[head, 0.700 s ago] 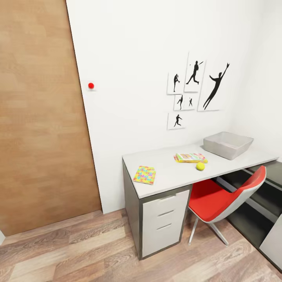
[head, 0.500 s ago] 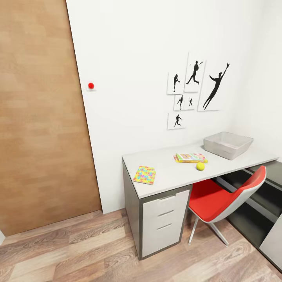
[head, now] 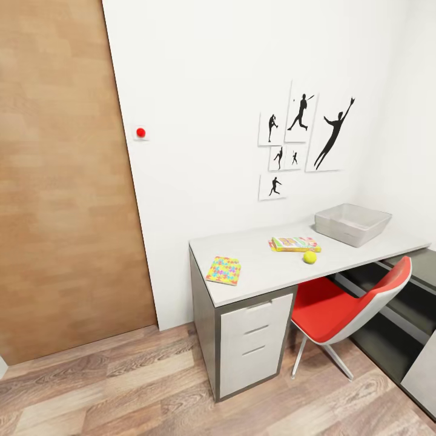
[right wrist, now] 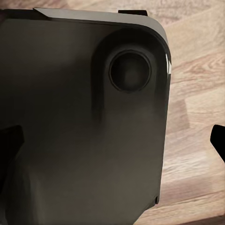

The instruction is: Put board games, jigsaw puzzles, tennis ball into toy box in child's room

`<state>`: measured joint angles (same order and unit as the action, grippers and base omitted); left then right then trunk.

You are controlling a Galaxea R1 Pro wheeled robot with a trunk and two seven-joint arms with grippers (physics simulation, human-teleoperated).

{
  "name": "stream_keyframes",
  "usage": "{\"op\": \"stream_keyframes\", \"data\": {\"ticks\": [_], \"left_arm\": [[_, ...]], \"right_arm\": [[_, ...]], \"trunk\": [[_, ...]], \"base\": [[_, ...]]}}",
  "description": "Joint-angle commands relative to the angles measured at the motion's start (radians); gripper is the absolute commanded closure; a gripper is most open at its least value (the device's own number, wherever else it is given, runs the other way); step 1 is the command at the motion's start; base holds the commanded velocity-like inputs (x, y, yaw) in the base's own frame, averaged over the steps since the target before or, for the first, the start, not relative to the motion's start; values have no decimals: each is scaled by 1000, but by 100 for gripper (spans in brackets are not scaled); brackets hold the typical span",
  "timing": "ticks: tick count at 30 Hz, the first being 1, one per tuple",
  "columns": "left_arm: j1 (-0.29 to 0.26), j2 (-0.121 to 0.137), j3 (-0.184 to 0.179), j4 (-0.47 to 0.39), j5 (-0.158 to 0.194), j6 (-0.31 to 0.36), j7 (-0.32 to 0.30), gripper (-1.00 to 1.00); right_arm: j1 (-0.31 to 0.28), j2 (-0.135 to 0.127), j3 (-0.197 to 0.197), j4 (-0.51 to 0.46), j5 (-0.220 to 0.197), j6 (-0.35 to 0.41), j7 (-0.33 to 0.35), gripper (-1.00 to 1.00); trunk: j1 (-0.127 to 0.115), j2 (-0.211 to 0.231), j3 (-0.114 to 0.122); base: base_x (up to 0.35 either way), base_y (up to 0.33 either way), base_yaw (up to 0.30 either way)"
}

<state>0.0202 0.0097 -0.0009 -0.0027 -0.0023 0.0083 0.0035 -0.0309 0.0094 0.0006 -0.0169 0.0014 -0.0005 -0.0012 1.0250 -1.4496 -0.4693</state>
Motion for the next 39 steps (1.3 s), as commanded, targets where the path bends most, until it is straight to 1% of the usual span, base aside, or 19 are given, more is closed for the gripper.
{"op": "stream_keyframes", "data": {"ticks": [1, 17, 21, 31, 39], "left_arm": [[0, 0, 0, 0, 0, 1, 0, -100], [0, 0, 0, 0, -1, 1, 1, -100], [1, 5, 1, 0, -1, -1, -1, -100], [0, 8, 2, -3, 0, -3, -2, -100], [-22, 5, 3, -12, 4, -3, -3, -100]], "right_arm": [[0, 0, 0, 0, 0, 0, 0, -100], [0, 0, 0, 0, 0, 0, 0, -100], [-7, -3, -4, -3, -5, 2, 3, -100], [-17, -11, -9, -8, -10, 6, 8, -100], [-26, -14, -10, -10, -10, 12, 9, -100]], "trunk": [[0, 0, -1], [0, 0, -1], [0, 0, -1], [0, 0, -1], [0, 0, -1]], "base": [[0, 0, 0], [0, 0, 0], [0, 0, -68], [0, 0, -194], [0, 0, -249]]}}
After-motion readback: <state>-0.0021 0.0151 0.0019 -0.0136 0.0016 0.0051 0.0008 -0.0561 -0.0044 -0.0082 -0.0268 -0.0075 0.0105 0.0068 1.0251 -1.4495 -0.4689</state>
